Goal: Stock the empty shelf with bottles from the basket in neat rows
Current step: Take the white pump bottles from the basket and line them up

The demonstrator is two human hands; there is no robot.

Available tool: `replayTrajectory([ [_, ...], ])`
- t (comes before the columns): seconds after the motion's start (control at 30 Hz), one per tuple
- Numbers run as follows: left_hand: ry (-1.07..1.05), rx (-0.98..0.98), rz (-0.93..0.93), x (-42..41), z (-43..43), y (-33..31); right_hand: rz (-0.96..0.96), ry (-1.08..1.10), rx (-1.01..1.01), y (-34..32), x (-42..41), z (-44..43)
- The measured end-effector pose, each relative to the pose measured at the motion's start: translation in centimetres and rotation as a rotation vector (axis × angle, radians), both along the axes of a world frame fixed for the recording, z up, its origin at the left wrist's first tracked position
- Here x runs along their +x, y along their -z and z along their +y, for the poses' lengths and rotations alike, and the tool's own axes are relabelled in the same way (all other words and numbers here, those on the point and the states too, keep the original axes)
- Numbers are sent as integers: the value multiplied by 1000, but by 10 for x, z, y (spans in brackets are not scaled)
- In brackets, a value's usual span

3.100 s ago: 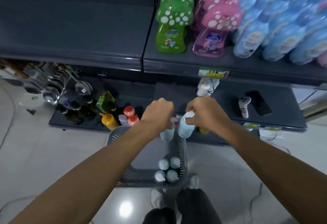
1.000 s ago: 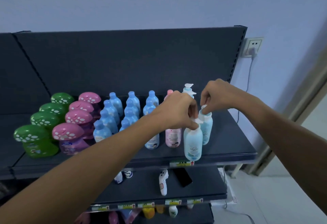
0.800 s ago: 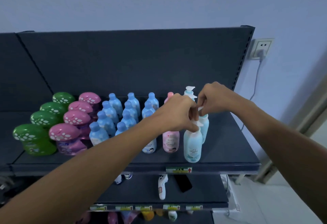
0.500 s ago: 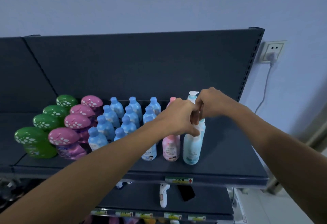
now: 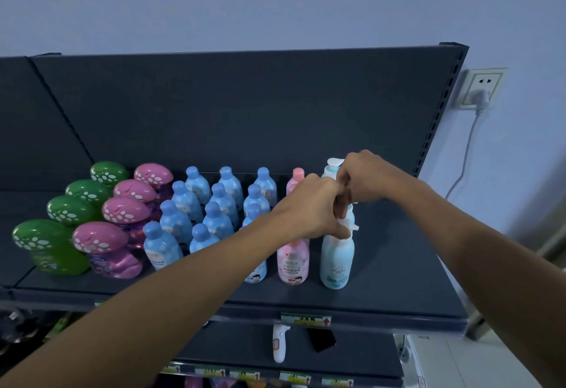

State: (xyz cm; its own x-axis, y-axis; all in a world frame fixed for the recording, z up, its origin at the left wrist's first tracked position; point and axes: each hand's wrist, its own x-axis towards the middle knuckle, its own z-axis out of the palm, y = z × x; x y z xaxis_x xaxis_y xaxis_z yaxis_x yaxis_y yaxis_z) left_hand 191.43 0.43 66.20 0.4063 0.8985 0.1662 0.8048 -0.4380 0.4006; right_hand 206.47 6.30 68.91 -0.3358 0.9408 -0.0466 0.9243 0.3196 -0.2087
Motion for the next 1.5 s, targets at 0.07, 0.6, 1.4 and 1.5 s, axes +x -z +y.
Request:
replayTrajectory([
  [0.07, -7, 6, 3, 1, 0, 1, 0, 5, -9, -1, 0, 0],
  [0.6, -57, -38, -24, 5, -2, 1, 6, 20, -60, 0, 3, 2],
  [1.4, -63, -44, -4, 10, -8, -1, -4, 8, -48, 1, 3, 3],
  [1.5, -44, -80, -72, 7, -9, 2, -5, 19, -57, 2, 4, 2],
])
